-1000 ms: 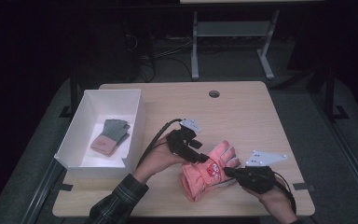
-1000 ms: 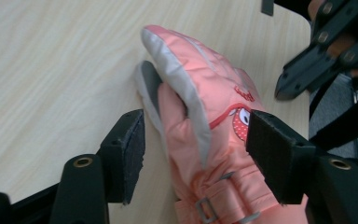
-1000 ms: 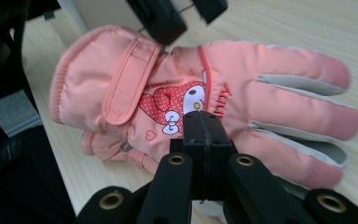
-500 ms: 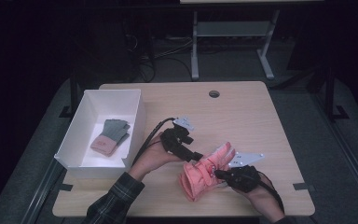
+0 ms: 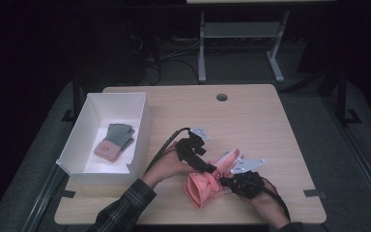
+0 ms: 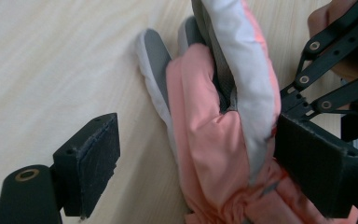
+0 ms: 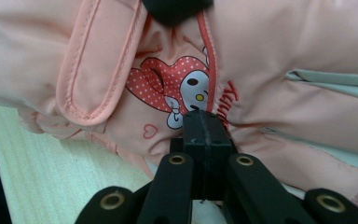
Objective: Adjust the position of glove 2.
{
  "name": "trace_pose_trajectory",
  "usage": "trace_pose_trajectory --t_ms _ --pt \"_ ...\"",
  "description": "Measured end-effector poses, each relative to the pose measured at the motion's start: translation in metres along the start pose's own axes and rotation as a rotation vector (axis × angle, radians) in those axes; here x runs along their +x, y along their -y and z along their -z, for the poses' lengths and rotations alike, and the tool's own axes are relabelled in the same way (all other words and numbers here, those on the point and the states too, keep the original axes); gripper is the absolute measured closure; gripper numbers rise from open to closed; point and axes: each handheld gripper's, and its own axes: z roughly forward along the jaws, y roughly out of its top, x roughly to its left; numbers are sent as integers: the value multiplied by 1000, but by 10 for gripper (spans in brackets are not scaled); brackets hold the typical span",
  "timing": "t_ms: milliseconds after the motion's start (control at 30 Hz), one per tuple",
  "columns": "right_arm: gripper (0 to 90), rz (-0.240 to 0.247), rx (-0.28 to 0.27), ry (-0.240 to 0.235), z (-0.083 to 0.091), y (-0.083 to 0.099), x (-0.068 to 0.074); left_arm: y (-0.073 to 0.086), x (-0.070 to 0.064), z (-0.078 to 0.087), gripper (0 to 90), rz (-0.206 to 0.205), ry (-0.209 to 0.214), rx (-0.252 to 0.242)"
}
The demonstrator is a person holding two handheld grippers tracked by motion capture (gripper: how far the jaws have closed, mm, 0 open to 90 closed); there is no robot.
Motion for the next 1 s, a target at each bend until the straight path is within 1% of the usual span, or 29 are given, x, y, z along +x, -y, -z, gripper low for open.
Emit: trace_pose_trajectory --t_ms 100,133,167,233,333,533,567,600,633,700,733,767,800,833,867,1000 --pt "900 4 1 12 -1 0 1 4 1 -11 142 4 13 41" --pt "900 4 3 15 -1 0 2 6 3 -15 140 15 30 50" --pt "900 7 6 20 -2 0 2 7 4 -16 140 24 43 51" --pt "900 7 6 23 -2 0 2 10 7 -17 135 45 56 55" --pt "900 11 1 28 -3 1 2 13 10 -21 129 56 78 59" --pt "900 17 2 35 -4 1 2 18 17 -30 128 99 148 72" --pt "900 18 2 38 -4 1 2 18 17 -30 128 102 153 72" --pt "900 18 3 39 -4 1 2 18 19 -31 128 104 166 80" --pt "900 19 2 41 -4 1 2 19 20 -33 128 108 181 76" --pt "900 21 2 42 -4 1 1 19 19 -33 129 109 182 72" --pt "900 21 2 43 -4 1 1 18 19 -34 132 101 190 78" --pt "900 22 1 45 -4 1 1 18 19 -34 143 102 197 79" --pt "900 23 1 46 -4 1 1 17 19 -35 161 104 221 85" --pt "900 24 2 48 -4 1 1 18 20 -35 216 112 249 92" --pt "900 24 3 48 -4 1 1 18 20 -36 245 120 265 88" --pt "900 22 3 51 -4 1 1 20 23 -37 310 137 299 84"
